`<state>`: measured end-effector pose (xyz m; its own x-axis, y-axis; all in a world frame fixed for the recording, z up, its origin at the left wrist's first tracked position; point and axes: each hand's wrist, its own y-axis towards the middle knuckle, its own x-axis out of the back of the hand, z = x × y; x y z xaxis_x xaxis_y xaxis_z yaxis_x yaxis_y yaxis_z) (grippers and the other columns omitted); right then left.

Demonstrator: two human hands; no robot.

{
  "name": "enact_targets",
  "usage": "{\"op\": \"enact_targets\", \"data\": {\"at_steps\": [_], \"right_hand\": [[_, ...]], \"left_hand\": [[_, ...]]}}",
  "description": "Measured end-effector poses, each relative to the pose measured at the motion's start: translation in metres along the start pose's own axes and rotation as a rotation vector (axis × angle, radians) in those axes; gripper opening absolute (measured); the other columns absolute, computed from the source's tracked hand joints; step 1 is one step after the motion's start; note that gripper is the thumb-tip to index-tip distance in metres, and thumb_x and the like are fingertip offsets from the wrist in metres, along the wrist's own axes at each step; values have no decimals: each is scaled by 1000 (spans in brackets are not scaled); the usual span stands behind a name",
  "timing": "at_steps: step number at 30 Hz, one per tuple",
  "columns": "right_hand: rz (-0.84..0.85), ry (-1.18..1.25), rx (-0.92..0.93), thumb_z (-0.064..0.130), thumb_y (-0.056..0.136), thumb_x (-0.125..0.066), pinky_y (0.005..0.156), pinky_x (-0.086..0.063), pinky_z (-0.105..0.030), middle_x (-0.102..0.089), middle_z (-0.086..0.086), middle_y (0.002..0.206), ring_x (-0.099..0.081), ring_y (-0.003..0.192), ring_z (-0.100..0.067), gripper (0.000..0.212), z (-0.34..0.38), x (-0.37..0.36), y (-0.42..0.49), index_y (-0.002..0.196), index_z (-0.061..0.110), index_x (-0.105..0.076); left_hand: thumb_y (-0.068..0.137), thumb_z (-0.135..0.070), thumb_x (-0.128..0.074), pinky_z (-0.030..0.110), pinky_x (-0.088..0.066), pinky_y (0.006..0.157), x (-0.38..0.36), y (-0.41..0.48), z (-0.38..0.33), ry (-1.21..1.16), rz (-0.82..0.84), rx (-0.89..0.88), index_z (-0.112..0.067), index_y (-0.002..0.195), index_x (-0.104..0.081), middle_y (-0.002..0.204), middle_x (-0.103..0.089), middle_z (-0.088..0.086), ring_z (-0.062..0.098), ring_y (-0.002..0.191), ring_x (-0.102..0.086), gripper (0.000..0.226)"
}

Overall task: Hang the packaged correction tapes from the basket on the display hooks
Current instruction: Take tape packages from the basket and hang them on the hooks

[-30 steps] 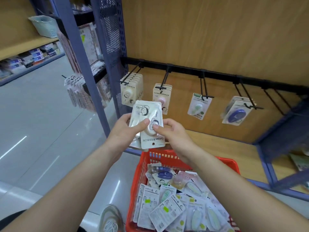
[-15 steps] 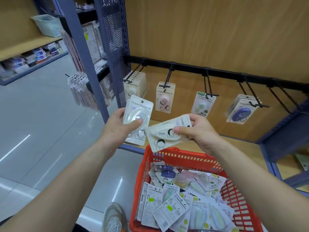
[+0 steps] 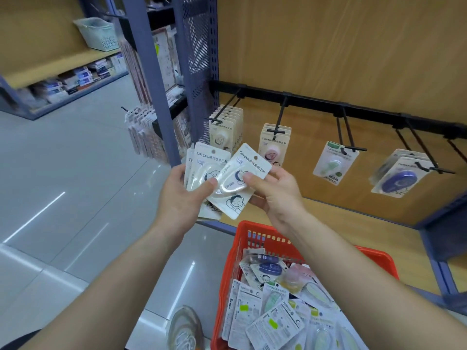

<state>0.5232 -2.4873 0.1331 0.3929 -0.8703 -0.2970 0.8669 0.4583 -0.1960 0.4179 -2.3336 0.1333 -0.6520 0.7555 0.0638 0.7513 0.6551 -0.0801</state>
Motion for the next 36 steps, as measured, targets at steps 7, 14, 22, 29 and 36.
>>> {"op": "enact_targets", "data": {"at_steps": [7,14,22,29,36], "right_hand": [[-22,-138,38,4,92,-71,87,-60,-44,-78,-2,108,-75,100,-21,43,-9,-21,49,131,18,-59],[-108,-471,151,21,86,-81,81,-58,-33,-75,6,99,-72,92,-12,22,-16,-47,122,102,24,-66],[-234,-482,210,30,86,-80,70,-53,-28,-70,6,92,-67,83,-11,24,-27,-59,156,102,21,-64],[-270,-706,105,47,86,-77,77,-49,-32,-64,6,96,-63,88,-16,44,-25,-54,166,112,15,-60],[1,-495,62,30,102,-58,69,-53,-28,-72,-1,96,-67,84,-18,14,-26,-31,71,103,18,-66]], "left_hand": [[86,-22,-81,37,-62,69,32,8,4,3,-96,34,-27,123,-62,110,-73,-7,15,91,-75,42],[85,-21,-81,30,-58,62,48,10,9,33,-107,55,-32,108,-63,102,-74,-9,12,86,-75,31],[86,-18,-81,17,-53,51,45,15,8,3,-91,66,-25,113,-64,97,-75,-7,8,77,-75,33],[84,-15,-82,14,-50,47,34,16,6,-18,-75,81,-19,121,-61,101,-74,-4,3,71,-73,43],[81,-18,-85,13,-50,51,20,13,4,7,-41,73,-19,124,-60,105,-73,-6,0,74,-72,50]]}}
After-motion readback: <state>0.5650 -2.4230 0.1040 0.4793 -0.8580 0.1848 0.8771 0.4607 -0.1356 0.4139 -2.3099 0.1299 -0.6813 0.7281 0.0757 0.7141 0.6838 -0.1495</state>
